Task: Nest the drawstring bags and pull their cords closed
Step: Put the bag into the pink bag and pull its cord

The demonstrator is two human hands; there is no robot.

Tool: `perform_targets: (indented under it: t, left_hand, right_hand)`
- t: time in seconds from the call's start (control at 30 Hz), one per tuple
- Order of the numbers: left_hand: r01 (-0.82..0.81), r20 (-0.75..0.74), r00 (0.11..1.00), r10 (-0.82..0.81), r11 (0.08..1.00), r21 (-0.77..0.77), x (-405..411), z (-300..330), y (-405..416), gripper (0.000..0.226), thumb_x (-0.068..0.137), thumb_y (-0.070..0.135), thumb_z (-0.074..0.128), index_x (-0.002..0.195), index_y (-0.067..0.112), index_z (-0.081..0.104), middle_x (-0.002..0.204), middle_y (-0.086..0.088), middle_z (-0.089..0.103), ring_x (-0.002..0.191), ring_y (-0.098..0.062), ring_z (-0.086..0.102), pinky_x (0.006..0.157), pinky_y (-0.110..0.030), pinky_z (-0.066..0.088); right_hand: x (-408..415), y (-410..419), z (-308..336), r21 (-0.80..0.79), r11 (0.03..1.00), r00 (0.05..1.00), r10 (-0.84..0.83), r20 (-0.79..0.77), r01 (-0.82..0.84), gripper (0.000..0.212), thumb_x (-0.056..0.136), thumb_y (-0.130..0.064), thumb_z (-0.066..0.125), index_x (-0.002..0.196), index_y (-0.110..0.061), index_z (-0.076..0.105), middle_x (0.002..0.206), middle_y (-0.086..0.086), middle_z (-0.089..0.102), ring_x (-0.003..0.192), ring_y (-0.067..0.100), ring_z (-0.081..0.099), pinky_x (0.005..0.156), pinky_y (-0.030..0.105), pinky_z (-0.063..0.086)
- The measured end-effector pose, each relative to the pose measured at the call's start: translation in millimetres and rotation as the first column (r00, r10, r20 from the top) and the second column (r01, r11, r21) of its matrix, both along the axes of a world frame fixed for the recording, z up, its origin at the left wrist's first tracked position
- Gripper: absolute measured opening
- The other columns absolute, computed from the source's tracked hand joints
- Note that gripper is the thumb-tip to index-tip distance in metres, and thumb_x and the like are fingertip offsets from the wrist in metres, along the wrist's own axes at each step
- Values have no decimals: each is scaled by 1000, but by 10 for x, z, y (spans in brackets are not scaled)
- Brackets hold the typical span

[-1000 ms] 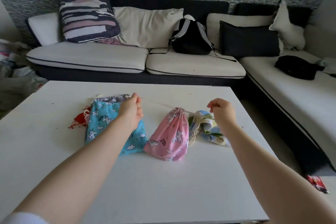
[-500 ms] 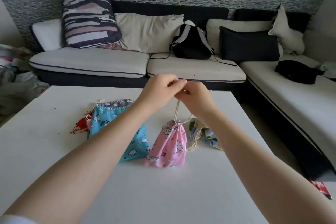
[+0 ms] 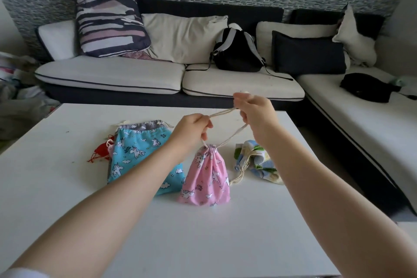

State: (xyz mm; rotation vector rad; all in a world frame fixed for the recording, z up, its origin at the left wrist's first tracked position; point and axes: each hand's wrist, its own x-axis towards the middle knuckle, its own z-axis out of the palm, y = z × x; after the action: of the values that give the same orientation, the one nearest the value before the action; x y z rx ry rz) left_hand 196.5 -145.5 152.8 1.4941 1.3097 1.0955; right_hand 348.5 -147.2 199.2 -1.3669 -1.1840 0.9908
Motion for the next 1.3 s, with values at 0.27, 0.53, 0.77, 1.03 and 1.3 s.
perform_targets:
  t: [0.27,0.53,0.77,1.03,1.3]
  left_hand:
    - [-113,-399,913,84,992,-49,-111,-195,9,33,97,13,32,104,4,62,115,-10,62,107,-25,55,88,-29,40]
    - [238,-396,878,-269,963,-127,37,-119,-147,26,92,33,47,93,12,62,74,-1,58,74,-14,52,68,-28,37]
    - [273,-177,942,-284,958,-85,-9,-172,-133,34,99,22,36,76,9,57,50,8,40,45,-5,32,51,-24,25]
    - [259,17,966,-258,960,-103,-95,-115,-127,31,98,17,41,70,9,52,53,1,47,46,-12,39,51,-24,31]
    - [224,52,973,-224,975,1,-192,-15,-140,19,89,10,56,76,20,66,72,4,58,58,0,51,65,-13,47]
  right_hand:
    - [3,3,-7,-84,995,969,-77,-237,58,34,90,-4,49,122,-12,59,84,3,56,65,12,43,66,24,40]
    - [-365,-127,305,31,942,842,312,-441,-333,31,92,-4,43,120,-8,54,98,3,61,85,19,58,89,35,50]
    - [-357,-112,2,-165,886,892,448,62,-433,44,92,-5,46,129,-28,52,128,13,56,116,26,54,103,38,43]
    - [-206,-152,-425,-307,870,883,445,151,-387,36,80,9,49,104,-14,62,97,10,68,97,23,62,92,32,49]
    - [-203,-113,-538,-282,912,903,365,228,-297,7,84,-10,61,80,-11,67,91,16,68,90,28,64,97,43,49]
